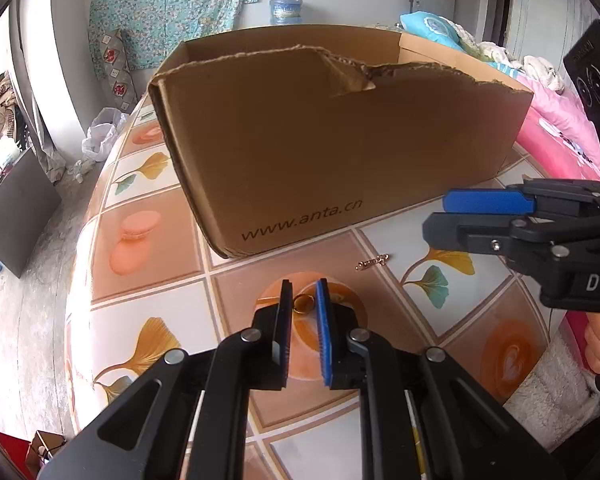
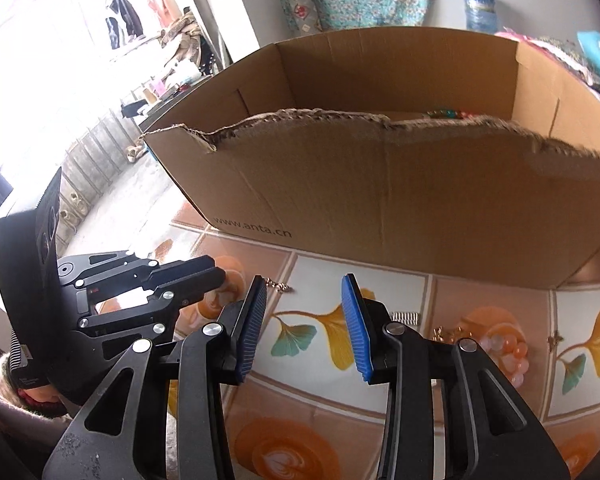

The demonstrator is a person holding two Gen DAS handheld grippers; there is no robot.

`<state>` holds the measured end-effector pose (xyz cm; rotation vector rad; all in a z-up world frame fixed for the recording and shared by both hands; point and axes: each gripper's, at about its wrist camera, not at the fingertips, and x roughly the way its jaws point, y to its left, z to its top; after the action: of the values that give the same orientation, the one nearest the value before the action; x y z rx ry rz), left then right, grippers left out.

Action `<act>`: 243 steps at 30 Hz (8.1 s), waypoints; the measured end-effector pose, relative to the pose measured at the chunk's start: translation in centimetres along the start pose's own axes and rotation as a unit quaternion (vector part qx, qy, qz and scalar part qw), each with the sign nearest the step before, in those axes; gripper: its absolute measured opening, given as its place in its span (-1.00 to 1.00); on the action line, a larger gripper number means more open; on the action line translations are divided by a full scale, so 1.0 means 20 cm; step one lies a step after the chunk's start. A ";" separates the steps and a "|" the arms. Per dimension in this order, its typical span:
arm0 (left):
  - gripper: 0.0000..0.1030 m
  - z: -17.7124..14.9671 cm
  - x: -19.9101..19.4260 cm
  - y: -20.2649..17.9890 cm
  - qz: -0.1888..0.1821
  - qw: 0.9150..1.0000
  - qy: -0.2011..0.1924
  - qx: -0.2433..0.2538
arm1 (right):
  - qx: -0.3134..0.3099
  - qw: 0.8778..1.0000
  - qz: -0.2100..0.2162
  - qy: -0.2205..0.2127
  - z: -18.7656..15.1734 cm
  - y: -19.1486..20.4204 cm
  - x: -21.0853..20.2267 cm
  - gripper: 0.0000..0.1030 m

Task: Organize jewelry
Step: 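Grasp a small gold chain charm with the right gripper, then carry the gold chain charm over the box and open the right gripper, then withdraw the right gripper from the box toward the charms on the table, then grasp the small gold ring with the left gripper while the right gripper grasps a gold chain earring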

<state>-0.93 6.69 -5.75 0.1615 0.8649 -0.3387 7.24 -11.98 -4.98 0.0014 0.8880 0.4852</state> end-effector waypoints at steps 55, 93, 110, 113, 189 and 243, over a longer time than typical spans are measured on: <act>-0.48 0.00 0.02 0.00 0.005 1.000 0.018 -0.001 | 0.026 0.996 0.069 0.046 0.05 -0.03 -0.07 -1.00; -0.78 0.52 -0.49 0.05 -0.084 0.984 -0.157 0.020 | -0.020 0.990 0.085 -0.112 0.56 0.00 -0.47 -1.00; -0.70 0.84 0.13 0.15 -0.082 0.996 0.039 -0.020 | 0.074 0.985 0.073 0.139 0.69 -0.31 0.22 -0.63; -0.56 0.84 0.14 0.15 -0.075 0.996 0.038 -0.019 | 0.076 0.986 0.073 0.125 0.69 -0.33 0.17 -0.58; -0.64 0.17 0.19 -0.52 -0.088 0.987 0.001 0.136 | 0.134 0.989 0.004 0.065 -0.22 -0.38 -0.14 -0.89; -0.78 0.10 0.13 -0.40 -0.071 0.993 -0.007 0.098 | 0.024 0.995 -0.074 0.068 -0.16 -0.23 -0.16 -1.00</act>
<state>-0.86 -1.97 -6.56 0.2805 0.8300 -0.5575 4.99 -18.03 -5.65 -0.0530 1.0246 0.3287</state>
